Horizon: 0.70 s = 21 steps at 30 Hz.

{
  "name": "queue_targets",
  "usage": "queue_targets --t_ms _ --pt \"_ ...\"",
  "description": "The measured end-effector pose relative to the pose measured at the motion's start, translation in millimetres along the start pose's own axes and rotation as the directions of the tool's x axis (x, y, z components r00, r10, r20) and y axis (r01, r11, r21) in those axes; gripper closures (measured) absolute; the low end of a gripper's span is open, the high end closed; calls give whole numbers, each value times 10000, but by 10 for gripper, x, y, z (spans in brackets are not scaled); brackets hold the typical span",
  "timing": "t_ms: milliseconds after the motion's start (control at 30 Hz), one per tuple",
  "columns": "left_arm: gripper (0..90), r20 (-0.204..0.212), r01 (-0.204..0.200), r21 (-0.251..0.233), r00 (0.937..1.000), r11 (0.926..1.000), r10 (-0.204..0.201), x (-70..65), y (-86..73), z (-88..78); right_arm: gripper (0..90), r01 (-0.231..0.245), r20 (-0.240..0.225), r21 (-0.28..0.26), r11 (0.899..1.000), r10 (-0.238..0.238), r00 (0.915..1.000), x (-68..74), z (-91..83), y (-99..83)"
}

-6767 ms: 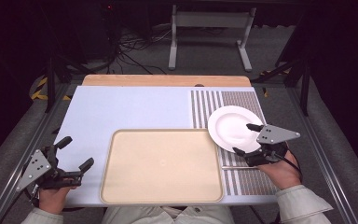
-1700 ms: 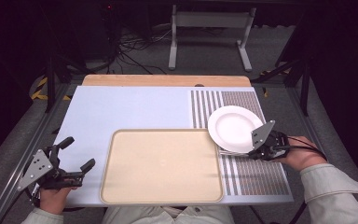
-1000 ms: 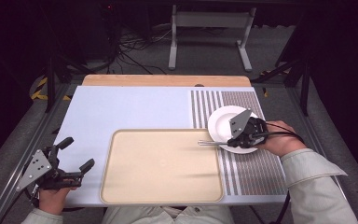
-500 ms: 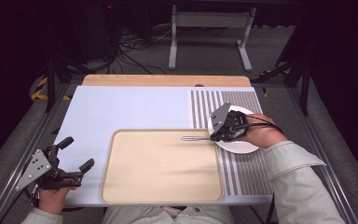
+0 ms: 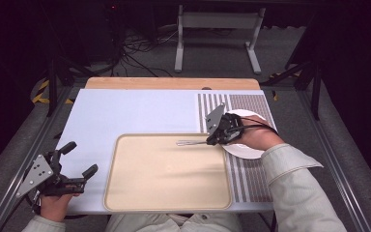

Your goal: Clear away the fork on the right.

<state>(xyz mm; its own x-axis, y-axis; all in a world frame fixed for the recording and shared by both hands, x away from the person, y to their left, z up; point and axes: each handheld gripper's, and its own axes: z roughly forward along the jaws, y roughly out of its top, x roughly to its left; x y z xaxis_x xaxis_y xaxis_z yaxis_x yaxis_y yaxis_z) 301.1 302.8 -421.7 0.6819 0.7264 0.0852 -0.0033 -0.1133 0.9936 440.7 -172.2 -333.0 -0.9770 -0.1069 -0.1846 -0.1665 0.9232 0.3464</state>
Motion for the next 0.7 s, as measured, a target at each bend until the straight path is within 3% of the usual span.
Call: queue_targets --t_ms 700 --pt "9 7 34 -24 10000 10000 -34 3 -2 -4 860 124 -421 110 9999 -119 9990 -139 344 126"
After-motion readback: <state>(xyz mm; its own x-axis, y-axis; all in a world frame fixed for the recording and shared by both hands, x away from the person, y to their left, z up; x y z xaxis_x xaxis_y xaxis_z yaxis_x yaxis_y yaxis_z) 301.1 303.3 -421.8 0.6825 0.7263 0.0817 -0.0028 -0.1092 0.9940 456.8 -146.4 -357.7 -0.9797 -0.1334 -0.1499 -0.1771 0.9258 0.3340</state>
